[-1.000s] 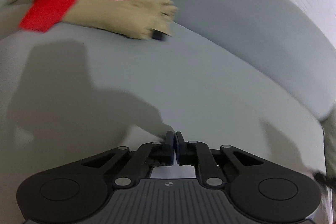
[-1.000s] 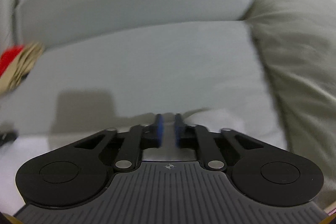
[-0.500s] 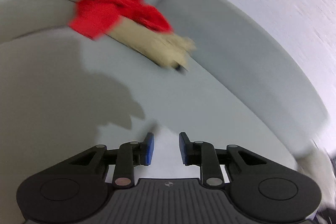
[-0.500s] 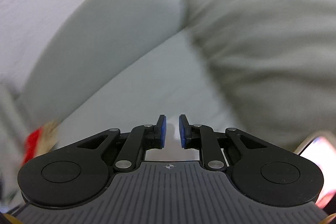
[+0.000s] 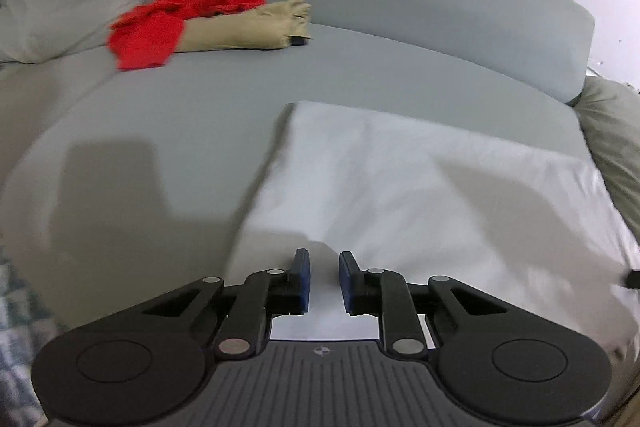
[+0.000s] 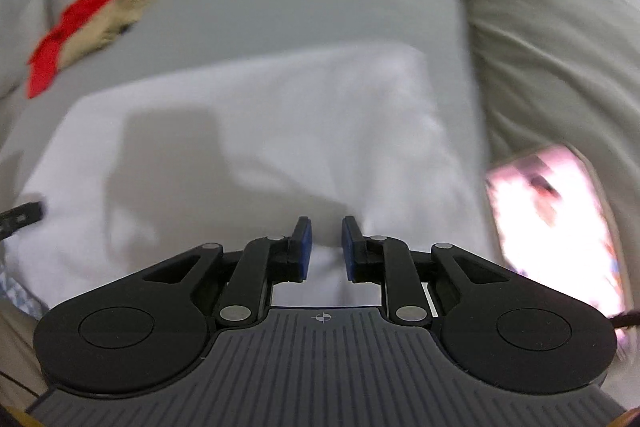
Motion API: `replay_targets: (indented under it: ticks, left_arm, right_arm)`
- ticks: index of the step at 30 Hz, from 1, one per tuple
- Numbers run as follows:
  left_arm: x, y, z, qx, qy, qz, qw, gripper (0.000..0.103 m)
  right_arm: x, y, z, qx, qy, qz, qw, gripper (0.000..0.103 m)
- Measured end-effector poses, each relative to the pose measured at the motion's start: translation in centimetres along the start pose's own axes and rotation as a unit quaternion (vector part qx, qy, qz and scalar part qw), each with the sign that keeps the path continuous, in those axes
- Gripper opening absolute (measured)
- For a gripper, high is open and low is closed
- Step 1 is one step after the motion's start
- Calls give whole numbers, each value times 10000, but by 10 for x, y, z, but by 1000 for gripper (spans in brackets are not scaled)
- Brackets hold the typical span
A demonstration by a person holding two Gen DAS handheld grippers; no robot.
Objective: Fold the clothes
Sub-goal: 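Open both grippers and withdraw them from the folded shirt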
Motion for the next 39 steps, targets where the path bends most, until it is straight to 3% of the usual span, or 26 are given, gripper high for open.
replay_targets:
  ticks: [1, 3, 6, 7, 8, 11, 14, 16, 20, 24, 28, 31, 39]
  left_arm:
    - [-3, 9, -2, 8, 66, 14, 10000, 14]
    - [-3, 22, 7, -234, 82, 323, 9992, 14]
    - [10, 15, 44, -706, -345, 757, 9940, 16]
    - [13, 4, 56, -807, -481, 732, 9929, 27]
    - [15, -9, 68, -897, -615, 676, 9918, 29]
    - [0, -49, 83, -511, -944, -49, 9942, 28]
    - [-21, -29, 86, -464, -1198, -63, 9917, 27]
    - [-39, -6, 83, -377, -1340, -144, 9902, 26]
    - [-63, 33, 74, -410, -943, -451, 9937, 25]
    - [-79, 70, 81, -310, -797, -22, 9963, 30]
    - [-80, 92, 94, -337, -828, 421, 9951, 38]
    - [-82, 98, 98, -363, -745, 589, 9948, 42]
    - [-88, 81, 95, -549, -531, 643, 9950, 45]
  right_arm:
    - [-8, 14, 11, -58, -210, -31, 9998, 22]
    - [-20, 33, 23, -3, -635, -15, 9980, 25]
    - [-22, 48, 7, 212, -747, 308, 9965, 28]
    - [-21, 50, -2, 266, -717, 408, 9962, 29]
    - [-15, 45, -12, 358, -598, 481, 9964, 30]
    - [-6, 27, -51, 396, -154, 644, 9970, 32]
    - [-21, 12, -65, 146, 205, 374, 9990, 32]
    - [-36, 27, -63, 145, 371, 318, 9987, 33]
    - [-66, 64, -43, 320, 4, 83, 9995, 40]
    - [-88, 97, -35, 867, -536, 593, 9930, 54]
    - [-108, 124, -41, 1447, -711, 927, 9826, 60]
    - [-116, 134, -42, 1592, -714, 1180, 9776, 68]
    - [-123, 120, -12, 1879, -1567, 1261, 9614, 69]
Point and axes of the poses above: each gripper's, at about its wrist camera, not at the fingertips, and y roughly against the way its jaws point, z to its right, x to its top, the point moved 6 cm from there along -y, roughly the way its jaws point, and after that the axes turned 4 degrees about -x, right-handed, at the moved point
